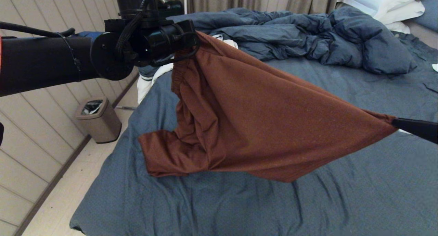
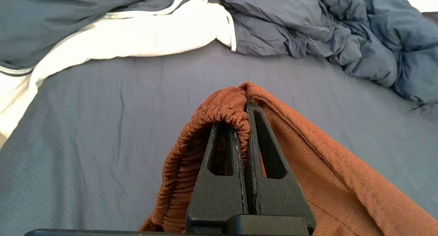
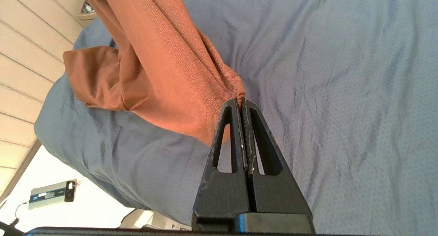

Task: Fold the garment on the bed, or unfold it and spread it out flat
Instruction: Unford the brown shorts

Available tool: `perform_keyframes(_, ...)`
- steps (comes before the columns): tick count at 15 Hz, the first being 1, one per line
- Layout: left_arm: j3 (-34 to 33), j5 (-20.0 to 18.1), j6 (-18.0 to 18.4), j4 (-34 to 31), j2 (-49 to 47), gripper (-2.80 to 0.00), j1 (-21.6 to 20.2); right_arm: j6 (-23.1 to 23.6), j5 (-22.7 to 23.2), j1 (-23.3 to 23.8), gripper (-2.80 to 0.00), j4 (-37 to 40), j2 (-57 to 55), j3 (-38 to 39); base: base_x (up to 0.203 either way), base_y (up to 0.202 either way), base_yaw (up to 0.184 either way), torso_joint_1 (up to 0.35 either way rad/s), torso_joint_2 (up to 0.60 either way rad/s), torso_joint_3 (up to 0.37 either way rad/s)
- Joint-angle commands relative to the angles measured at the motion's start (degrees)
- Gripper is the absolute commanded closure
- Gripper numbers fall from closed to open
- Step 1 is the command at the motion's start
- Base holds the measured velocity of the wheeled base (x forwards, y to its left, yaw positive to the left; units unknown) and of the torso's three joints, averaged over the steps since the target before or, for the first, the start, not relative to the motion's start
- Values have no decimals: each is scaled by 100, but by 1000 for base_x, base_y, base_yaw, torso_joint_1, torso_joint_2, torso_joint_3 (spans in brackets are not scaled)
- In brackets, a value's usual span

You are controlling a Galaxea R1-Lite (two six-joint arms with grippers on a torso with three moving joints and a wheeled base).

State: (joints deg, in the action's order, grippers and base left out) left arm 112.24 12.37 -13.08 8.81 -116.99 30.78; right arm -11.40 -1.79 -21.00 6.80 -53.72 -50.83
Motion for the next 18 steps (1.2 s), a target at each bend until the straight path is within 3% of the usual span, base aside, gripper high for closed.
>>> perform_keyframes(1,-8,22,-13,6,-188,0,20,-5,3,52,0,-15,-203,94,0,0,0,0,0,0)
perform_keyframes(5,-9,74,-19,36,-582,0,123,42,-5,161,0,-98,-608,182,0,0,0,0,0,0)
perform_keyframes(9,-1,264,18,197,-1000,0,424,189,-9,680,0,-1270,-1212,710,0,0,0,0,0,0)
perform_keyframes(18,0,318,686,730,-1740,0,961,261,-23,1072,0,-1597,-1412,1259,0,0,0,0,0,0)
